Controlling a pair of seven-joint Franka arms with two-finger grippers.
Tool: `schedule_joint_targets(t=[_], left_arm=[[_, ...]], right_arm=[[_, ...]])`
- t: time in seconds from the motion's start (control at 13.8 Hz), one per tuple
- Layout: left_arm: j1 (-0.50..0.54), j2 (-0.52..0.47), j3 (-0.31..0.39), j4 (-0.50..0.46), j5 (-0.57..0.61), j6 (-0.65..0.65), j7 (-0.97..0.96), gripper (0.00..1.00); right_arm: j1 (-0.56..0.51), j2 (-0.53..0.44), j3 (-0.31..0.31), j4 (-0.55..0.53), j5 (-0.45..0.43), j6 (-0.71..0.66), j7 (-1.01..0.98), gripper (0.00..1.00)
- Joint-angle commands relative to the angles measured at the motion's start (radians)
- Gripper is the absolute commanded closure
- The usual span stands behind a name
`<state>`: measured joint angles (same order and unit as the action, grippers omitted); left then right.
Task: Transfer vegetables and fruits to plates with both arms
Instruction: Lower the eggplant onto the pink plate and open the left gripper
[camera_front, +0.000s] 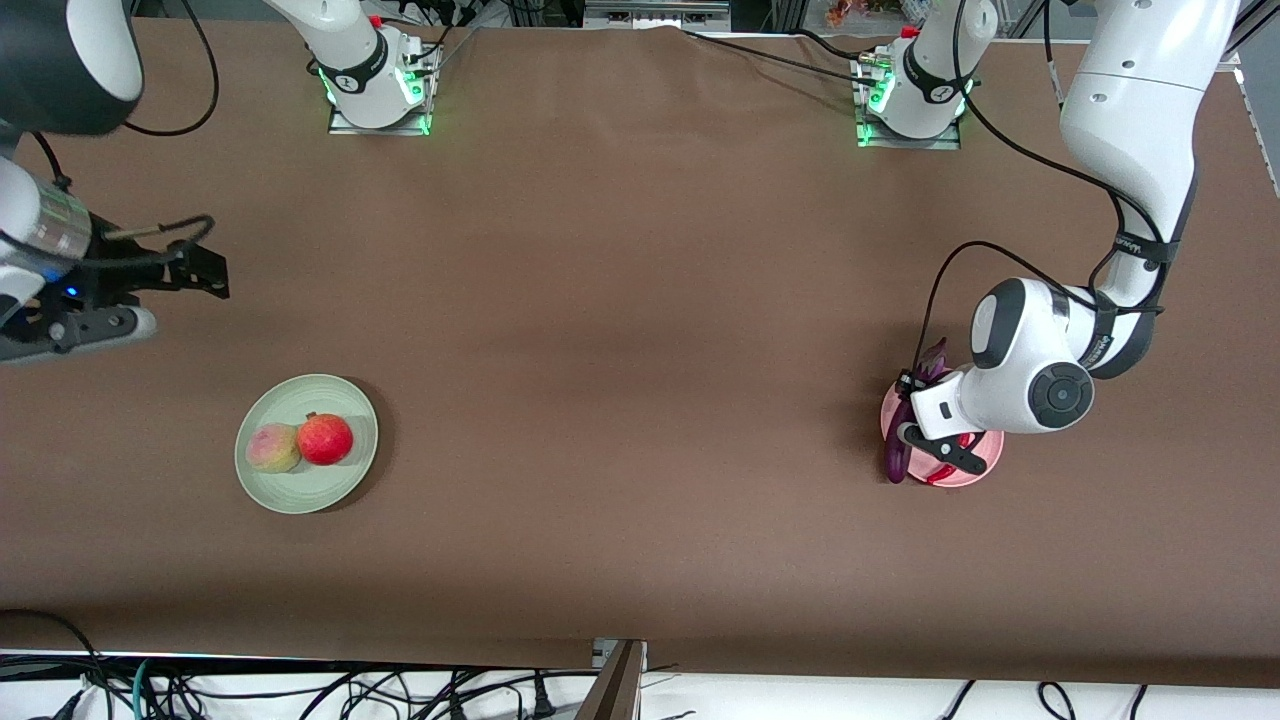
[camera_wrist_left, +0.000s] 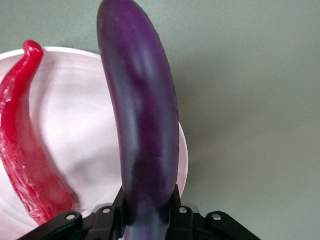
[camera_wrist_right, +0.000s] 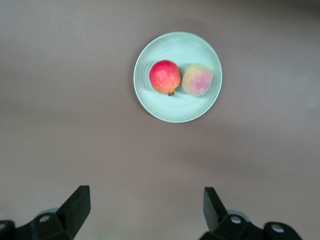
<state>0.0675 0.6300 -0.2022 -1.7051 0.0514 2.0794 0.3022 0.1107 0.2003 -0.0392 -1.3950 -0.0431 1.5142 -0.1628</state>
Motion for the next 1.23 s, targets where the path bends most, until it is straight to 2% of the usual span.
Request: schedule_joint_targets(t=[0.0, 0.15, 0.22, 0.36, 0.51, 0.65, 0.73, 0.87, 0.94, 1.16], left_arm=[[0.024, -0.039, -0.003, -0.036, 0.024, 0.011, 0.038, 0.77], [0.029, -0.038, -0.002, -0.033, 0.025, 0.011, 0.038, 0.77], [0.029, -0.038, 0.000, -0.030, 0.025, 0.014, 0.038, 0.77], [0.032, -0.029, 0.003, -0.028, 0.028, 0.034, 0.040, 0.75], [0.060, -0.015, 0.001, -0.019, 0.080, 0.059, 0.063, 0.71], [0.063, -0.001, 0.000, -0.013, 0.073, 0.064, 0.078, 0.66], [0.063, -0.001, 0.000, -0.013, 0.071, 0.064, 0.078, 0.50], [0.063, -0.001, 0.000, -0.011, 0.068, 0.062, 0.072, 0.04], [0.064, -0.003, -0.002, -0.011, 0.067, 0.062, 0.069, 0.00], [0.064, -0.009, -0.003, -0.010, 0.041, 0.056, 0.064, 0.00]], right_arm=[[-0.052, -0.128, 0.019, -0.126, -0.008, 0.020, 0.003, 0.00], [-0.071, -0.159, 0.034, -0.171, 0.002, 0.024, -0.007, 0.00], [-0.075, -0.160, 0.059, -0.168, -0.003, 0.021, -0.007, 0.00], [-0.069, -0.142, 0.061, -0.157, 0.000, 0.020, 0.008, 0.00], [-0.065, -0.128, 0.061, -0.138, 0.003, 0.020, 0.006, 0.00], [-0.065, -0.119, 0.061, -0.136, 0.006, 0.020, 0.008, 0.00], [-0.066, -0.116, 0.061, -0.133, 0.012, 0.020, 0.008, 0.00], [-0.063, -0.114, 0.062, -0.127, 0.016, 0.020, 0.044, 0.00], [-0.065, -0.113, 0.062, -0.127, 0.016, 0.020, 0.063, 0.00], [-0.065, -0.110, 0.062, -0.127, 0.009, 0.021, 0.063, 0.00]])
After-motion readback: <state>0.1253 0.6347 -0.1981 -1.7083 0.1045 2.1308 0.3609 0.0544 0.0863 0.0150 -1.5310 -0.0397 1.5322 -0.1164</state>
